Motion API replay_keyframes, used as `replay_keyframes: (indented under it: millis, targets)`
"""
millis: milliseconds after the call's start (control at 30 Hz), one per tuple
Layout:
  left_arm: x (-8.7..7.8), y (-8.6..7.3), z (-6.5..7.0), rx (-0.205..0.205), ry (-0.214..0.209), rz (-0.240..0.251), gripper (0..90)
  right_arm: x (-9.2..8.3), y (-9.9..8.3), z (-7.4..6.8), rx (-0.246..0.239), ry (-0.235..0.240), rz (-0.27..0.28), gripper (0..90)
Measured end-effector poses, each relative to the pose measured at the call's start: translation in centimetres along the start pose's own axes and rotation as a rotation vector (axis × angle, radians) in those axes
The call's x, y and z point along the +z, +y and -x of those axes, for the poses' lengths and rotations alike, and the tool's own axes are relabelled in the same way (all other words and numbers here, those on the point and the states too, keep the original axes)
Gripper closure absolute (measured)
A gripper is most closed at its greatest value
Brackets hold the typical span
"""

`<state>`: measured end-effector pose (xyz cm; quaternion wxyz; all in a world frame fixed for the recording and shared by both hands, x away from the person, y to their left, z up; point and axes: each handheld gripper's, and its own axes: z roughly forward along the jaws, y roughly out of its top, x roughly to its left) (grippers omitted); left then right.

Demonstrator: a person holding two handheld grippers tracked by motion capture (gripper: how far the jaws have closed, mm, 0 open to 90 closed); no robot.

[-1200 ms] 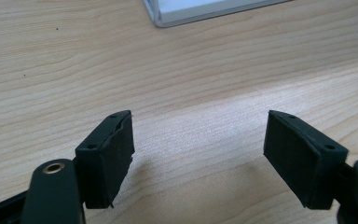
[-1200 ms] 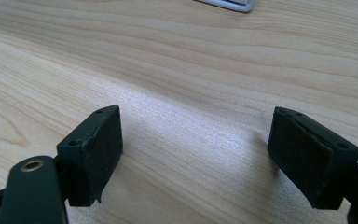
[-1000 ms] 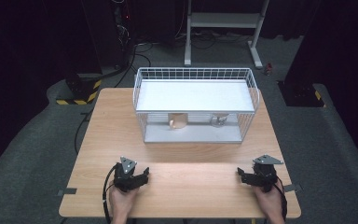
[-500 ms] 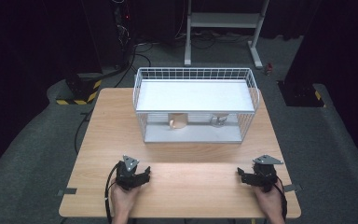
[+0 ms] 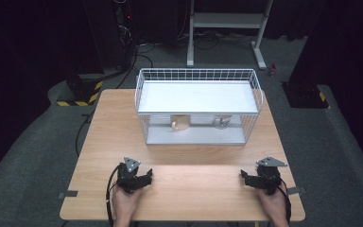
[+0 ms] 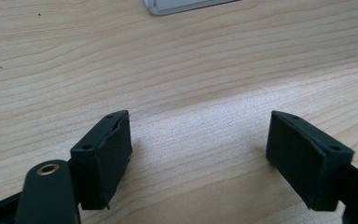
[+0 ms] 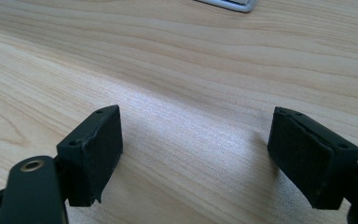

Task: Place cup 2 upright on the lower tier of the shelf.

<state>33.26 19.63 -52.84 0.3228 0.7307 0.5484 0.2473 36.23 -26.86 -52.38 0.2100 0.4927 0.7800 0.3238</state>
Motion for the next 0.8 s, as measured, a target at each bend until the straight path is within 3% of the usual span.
replay_keyframes:
  millis: [800]
  targets:
    - [0.09, 0.07, 0.21, -0.01, -0.009, -0.005, 17.9, 0.02, 0.03, 0.02, -0.006, 0.006, -0.003, 15.7]
